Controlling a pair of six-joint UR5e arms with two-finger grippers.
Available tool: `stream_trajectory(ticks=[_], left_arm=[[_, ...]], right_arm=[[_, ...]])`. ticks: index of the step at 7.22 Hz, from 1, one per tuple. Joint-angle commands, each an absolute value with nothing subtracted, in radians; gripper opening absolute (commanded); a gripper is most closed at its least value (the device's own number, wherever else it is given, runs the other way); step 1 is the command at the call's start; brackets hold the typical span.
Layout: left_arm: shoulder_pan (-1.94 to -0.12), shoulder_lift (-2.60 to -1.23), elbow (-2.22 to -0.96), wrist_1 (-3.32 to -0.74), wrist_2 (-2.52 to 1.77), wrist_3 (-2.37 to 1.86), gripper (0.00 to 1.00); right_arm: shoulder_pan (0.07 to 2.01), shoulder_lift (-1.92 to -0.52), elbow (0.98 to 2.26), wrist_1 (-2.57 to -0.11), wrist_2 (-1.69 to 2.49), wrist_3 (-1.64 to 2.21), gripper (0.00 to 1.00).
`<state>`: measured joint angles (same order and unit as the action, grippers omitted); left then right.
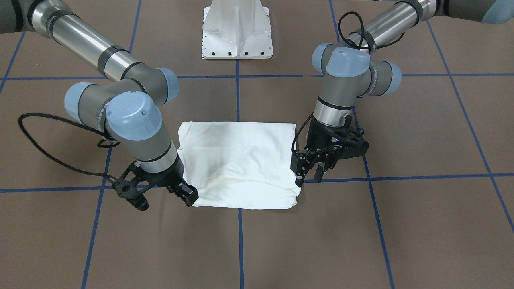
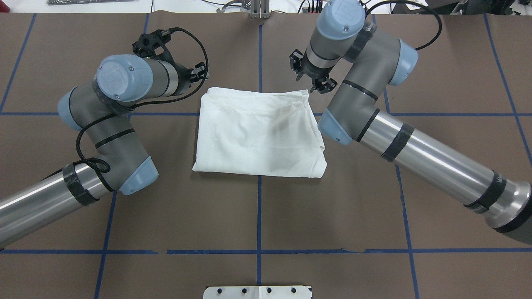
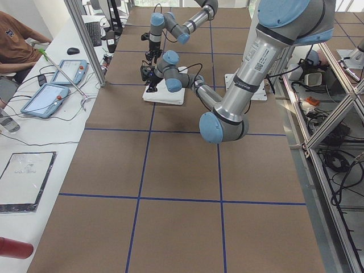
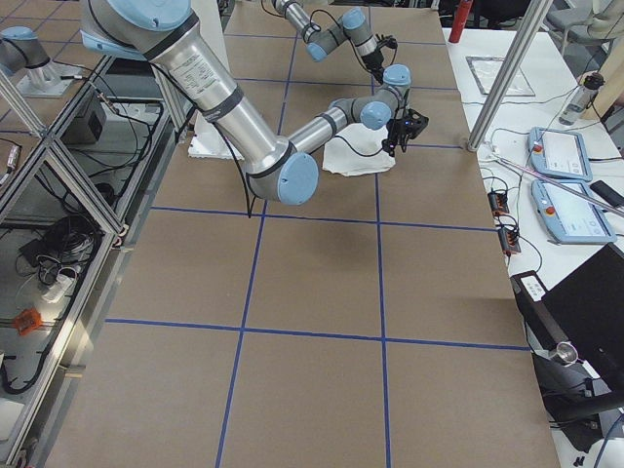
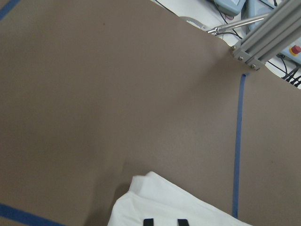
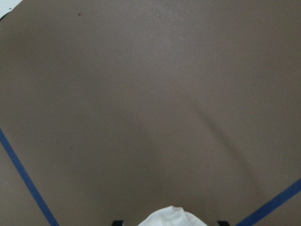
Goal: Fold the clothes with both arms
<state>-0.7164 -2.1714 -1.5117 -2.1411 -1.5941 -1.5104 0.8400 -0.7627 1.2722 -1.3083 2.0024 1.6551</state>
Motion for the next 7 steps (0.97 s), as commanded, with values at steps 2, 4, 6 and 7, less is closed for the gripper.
stream_trajectory(ticks=[2, 4, 6, 7], left_arm=[[-0.773, -2.146, -1.519, -2.175, -1.682, -1.337, 0.65], [-0.831, -2.007, -1.656, -2.171, -1.851, -1.061, 0.66], [-0.961, -1.837, -1.761, -2.169, -2.077, -0.778, 0.67], [-1.045, -1.762, -1.775, -2.169, -2.147, -0.629, 0.69]], right_arm=[[0.934, -0.874, 1.294, -1.302, 2.074, 1.45, 1.0], [1.032, -1.097, 1.455, -1.304, 2.167, 1.158, 1.0], [1.174, -1.283, 1.537, -1.315, 2.299, 0.862, 1.0], [1.256, -1.355, 1.567, -1.315, 2.336, 0.713, 1.0]])
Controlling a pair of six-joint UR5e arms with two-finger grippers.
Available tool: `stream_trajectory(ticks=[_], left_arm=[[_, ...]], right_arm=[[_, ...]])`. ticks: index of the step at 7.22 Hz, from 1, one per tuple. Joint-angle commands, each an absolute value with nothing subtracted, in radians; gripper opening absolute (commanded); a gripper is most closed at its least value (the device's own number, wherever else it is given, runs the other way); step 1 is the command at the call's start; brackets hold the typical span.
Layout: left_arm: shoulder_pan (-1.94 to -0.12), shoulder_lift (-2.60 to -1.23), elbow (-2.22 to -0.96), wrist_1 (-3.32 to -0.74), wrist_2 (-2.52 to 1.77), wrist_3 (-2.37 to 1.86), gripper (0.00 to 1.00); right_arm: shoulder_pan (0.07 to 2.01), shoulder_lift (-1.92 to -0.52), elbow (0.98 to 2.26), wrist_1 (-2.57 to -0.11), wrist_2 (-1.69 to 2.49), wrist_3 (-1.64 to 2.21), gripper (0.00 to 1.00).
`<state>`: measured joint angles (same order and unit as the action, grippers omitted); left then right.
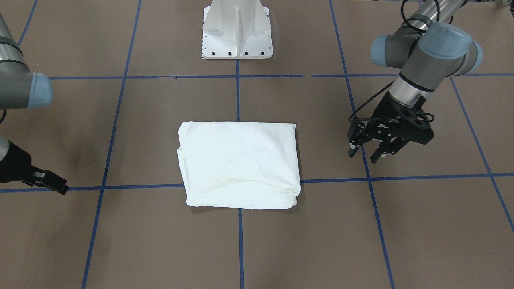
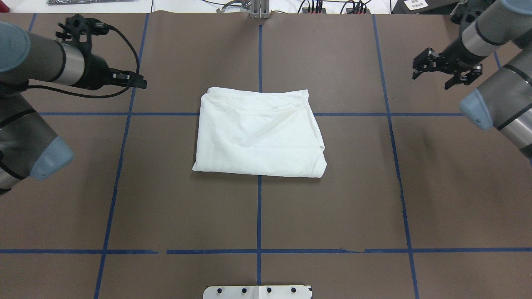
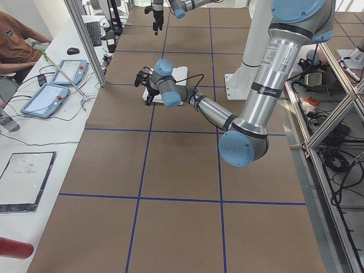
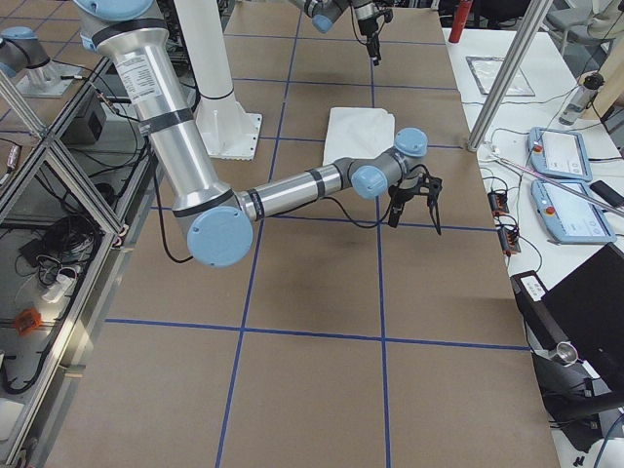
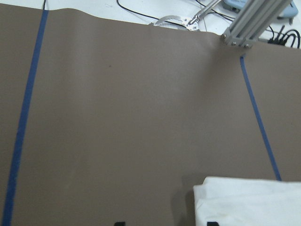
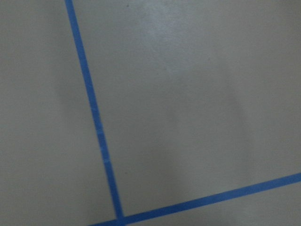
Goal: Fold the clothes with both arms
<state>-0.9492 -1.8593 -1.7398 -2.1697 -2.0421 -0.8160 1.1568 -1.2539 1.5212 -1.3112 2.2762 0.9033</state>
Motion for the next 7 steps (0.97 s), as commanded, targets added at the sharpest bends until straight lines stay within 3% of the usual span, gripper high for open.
stream_trajectory(ticks=[1, 2, 3, 5, 7], left_arm=[[-1.136, -1.685, -1.784, -2.166, -2.216, -0.457, 0.74], [-1.211, -1.651, -1.77, -2.157, -2.236, -0.323, 0.91], [-1.294, -1.613, -1.769, -2.14, -2.244, -0.21, 0.99], [-1.469, -1.537, -1.772, -2.106, -2.319, -0.099, 0.99], [-1.519, -1.468, -1.782, -2.059, -2.339, -0.087, 0.99]], right_arm=[[1.335, -1.437, 1.594, -1.316, 2.356, 0.531, 1.0], [1.398, -1.478, 1.595, -1.339, 2.371, 0.391, 1.0], [1.455, -1.48, 1.617, -1.449, 2.372, 0.276, 1.0], [1.578, -1.496, 1.676, -1.645, 2.356, 0.062, 1.0], [1.568, -1.575, 1.752, -1.657, 2.298, 0.064, 1.0]])
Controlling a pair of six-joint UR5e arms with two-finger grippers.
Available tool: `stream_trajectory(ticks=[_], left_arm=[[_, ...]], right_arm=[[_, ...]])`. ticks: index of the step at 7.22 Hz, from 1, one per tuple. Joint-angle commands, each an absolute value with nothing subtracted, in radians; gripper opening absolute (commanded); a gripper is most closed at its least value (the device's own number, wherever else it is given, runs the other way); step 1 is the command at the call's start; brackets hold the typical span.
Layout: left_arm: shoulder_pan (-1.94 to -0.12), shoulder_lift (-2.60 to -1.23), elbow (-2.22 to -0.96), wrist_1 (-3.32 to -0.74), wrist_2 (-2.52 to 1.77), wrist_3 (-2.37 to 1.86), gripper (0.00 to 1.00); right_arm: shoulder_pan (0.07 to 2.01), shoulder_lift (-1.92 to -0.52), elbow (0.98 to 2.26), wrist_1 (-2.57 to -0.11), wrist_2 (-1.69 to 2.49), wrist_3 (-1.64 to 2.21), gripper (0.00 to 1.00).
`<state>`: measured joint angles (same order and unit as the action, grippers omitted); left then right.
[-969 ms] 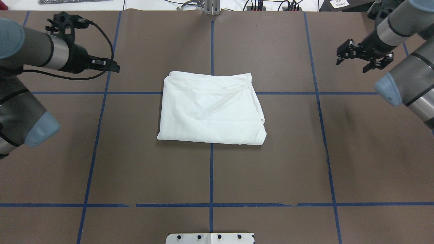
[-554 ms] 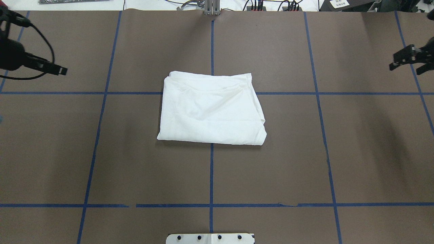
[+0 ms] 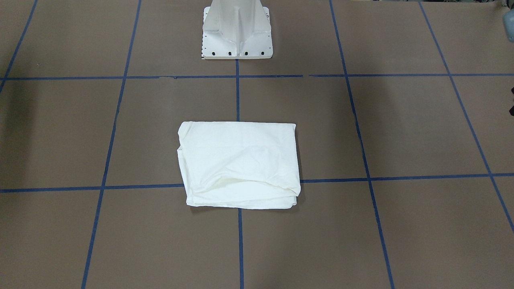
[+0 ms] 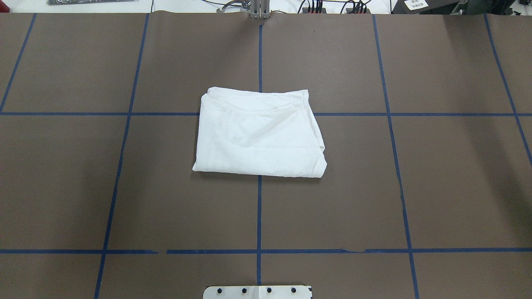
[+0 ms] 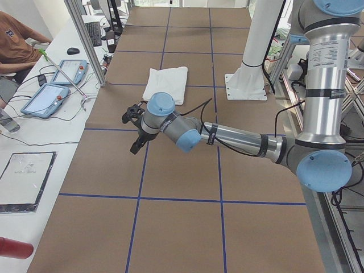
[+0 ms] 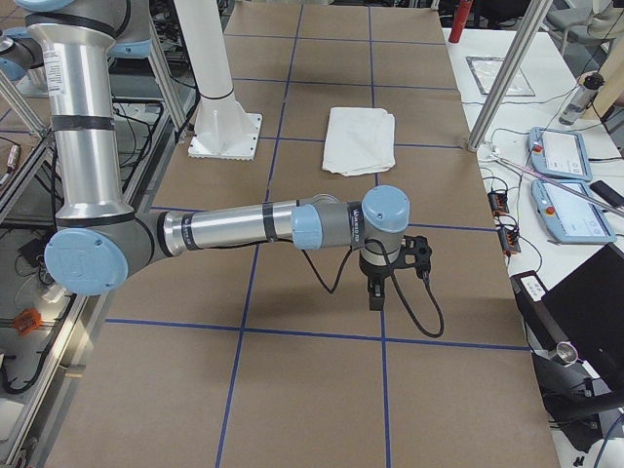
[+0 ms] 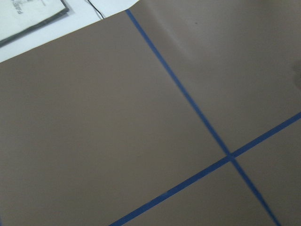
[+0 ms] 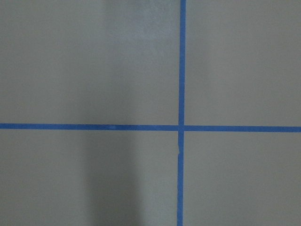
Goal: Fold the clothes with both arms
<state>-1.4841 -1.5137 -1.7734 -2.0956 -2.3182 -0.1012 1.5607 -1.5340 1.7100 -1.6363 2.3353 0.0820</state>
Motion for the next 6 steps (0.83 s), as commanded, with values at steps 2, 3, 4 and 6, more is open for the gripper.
stream_trajectory(ticks=[2, 3, 4, 6], left_arm=[[-1.628, -1.43, -1.833, -1.966, -2.396, -0.109, 0.99], [-1.637, -1.411, -1.859, -1.948, -2.39, -0.12, 0.99], [-1.631, -1.398, -1.861, -1.95, -2.375, -0.161, 0.99], [-1.629, -1.396, -1.867, -1.956, -2.345, -0.16, 0.99]], right_arm=[[1.568, -1.586, 1.766, -1.658, 2.301, 0.066, 1.0], [1.566, -1.588, 1.764, -1.658, 2.301, 0.074, 1.0], [1.56, -1.591, 1.766, -1.657, 2.301, 0.074, 1.0], [1.554, -1.592, 1.758, -1.661, 2.304, 0.074, 1.0]])
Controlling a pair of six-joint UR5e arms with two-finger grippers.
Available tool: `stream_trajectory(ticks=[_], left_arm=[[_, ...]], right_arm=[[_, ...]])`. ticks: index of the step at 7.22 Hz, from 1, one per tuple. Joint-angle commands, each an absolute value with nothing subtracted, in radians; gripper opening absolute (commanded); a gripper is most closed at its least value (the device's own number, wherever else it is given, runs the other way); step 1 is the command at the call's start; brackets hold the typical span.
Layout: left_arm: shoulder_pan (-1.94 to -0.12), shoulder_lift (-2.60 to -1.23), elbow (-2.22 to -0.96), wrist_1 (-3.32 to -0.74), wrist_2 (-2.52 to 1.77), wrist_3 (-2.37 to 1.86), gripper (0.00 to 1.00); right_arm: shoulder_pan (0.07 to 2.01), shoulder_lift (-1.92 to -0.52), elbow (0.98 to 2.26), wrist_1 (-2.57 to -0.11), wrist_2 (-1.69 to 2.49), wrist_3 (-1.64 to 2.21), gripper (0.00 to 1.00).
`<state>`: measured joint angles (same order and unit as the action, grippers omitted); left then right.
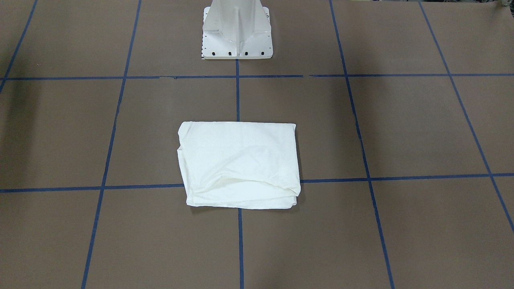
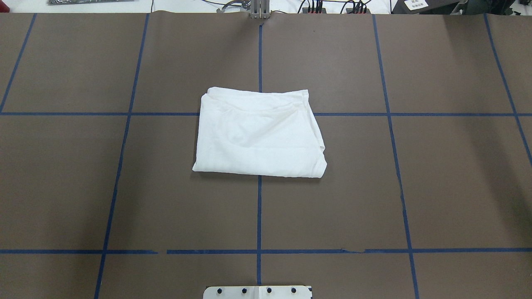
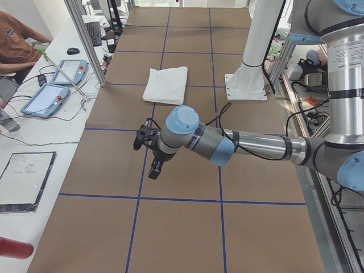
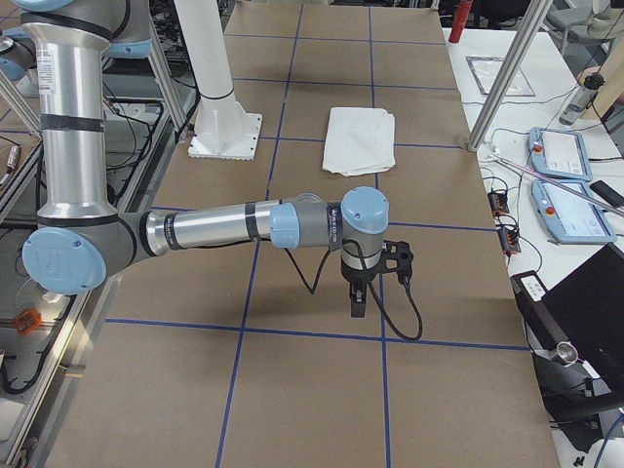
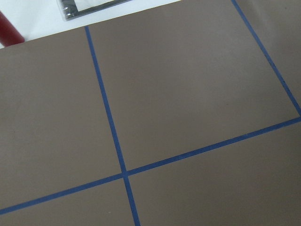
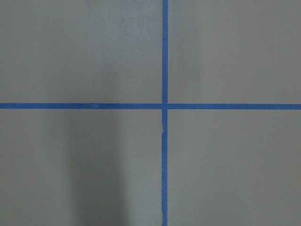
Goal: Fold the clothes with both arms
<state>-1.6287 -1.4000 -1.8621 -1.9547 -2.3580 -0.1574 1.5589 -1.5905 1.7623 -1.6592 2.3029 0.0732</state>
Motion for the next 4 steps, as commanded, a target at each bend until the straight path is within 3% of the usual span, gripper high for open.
stream_trajectory(ticks=[1, 4], left_arm=[[-1.628, -1.399, -1.868, -1.98, -2.347, -0.153, 0.99], [-1.598, -1.402, -1.873, -2.016, -2.391, -0.164, 0.99]], right_arm=[[1.551, -1.592, 1.758, -1.655, 2.293, 0.057, 1.0], [1.551, -1.591, 1.779, -1.655, 2.31, 0.058, 1.0]])
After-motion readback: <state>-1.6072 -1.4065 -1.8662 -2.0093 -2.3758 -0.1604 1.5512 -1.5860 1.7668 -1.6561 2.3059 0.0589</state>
